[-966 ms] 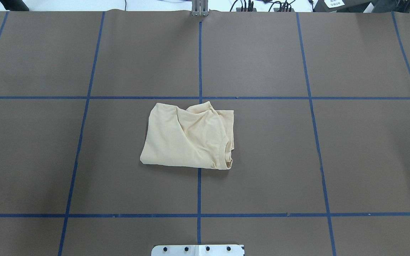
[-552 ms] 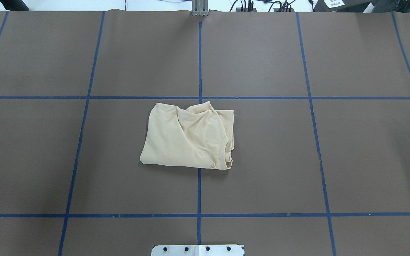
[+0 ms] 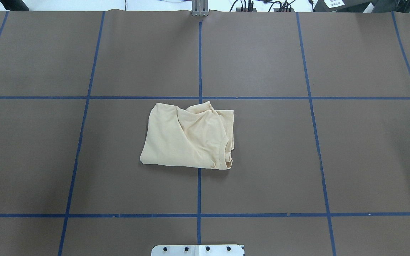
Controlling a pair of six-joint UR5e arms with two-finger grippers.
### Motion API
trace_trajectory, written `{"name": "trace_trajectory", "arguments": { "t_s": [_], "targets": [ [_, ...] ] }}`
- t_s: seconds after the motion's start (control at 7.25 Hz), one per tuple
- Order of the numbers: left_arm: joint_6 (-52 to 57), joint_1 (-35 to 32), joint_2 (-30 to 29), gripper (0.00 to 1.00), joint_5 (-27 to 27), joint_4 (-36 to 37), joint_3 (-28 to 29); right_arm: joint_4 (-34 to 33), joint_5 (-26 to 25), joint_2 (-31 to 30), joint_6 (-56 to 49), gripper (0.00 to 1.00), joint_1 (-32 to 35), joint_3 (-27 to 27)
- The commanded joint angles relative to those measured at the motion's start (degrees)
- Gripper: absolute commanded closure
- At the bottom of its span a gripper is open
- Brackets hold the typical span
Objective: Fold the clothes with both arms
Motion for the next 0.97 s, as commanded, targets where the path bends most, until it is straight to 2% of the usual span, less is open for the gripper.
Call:
{"name": "trace_trajectory", "arguments": {
  "t_s": [0.0,0.83],
  "targets": [
    [0.02,0.0,-0.03,0.0,-0.14,-0.11,-0.05,0.02,0.11,0.02,1.96,0.0,0.0,0.55],
    [0.02,0.0,-0.12,0.0,-0.14,-0.2,-0.14,0.11,-0.16,0.72,3.11,0.0,-0.09,0.47]
  ]
}}
